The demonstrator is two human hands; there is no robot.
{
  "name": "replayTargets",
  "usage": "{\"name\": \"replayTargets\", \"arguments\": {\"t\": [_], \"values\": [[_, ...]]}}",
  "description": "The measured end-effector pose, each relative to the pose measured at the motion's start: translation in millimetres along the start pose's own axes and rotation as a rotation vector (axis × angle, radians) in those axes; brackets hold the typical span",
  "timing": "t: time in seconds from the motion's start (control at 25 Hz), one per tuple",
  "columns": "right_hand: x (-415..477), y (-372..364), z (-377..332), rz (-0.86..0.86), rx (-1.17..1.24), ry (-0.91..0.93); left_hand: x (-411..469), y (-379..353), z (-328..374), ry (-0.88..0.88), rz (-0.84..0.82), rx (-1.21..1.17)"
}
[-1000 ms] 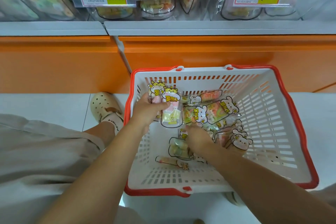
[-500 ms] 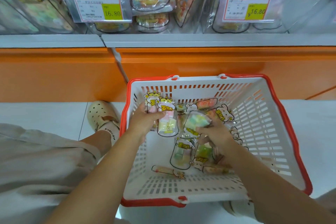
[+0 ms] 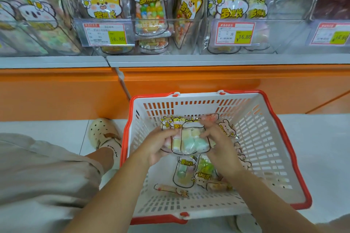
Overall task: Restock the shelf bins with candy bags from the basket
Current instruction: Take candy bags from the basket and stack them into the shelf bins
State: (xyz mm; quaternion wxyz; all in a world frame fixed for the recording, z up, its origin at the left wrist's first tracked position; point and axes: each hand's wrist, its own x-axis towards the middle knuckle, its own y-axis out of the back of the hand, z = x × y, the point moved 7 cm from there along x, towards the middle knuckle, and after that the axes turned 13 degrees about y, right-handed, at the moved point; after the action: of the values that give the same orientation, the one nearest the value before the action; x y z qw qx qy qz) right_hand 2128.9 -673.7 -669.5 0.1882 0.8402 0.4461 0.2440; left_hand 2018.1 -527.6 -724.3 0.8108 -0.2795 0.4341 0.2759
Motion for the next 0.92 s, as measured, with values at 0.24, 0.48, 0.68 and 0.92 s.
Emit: {"name": "replayTargets", "arguments": {"t": [0.24, 0.48, 0.68, 0.92], "values": [[25, 34, -39, 0.112, -0.423, 0.314, -7, -4, 12, -0.149, 0.036, 0.039], [1, -12, -33, 0.117, -0.341, -0.004, -14, -31, -11, -0.007, -0.171, -0.121], [-17, -7, 5, 0.186, 0.228, -0.683, -22, -34, -3, -0.059, -0.158, -0.132], [-11, 18, -4, 0.147, 0.187, -0.589, -44, -46, 2, -0.098, -0.198, 0.002]]}}
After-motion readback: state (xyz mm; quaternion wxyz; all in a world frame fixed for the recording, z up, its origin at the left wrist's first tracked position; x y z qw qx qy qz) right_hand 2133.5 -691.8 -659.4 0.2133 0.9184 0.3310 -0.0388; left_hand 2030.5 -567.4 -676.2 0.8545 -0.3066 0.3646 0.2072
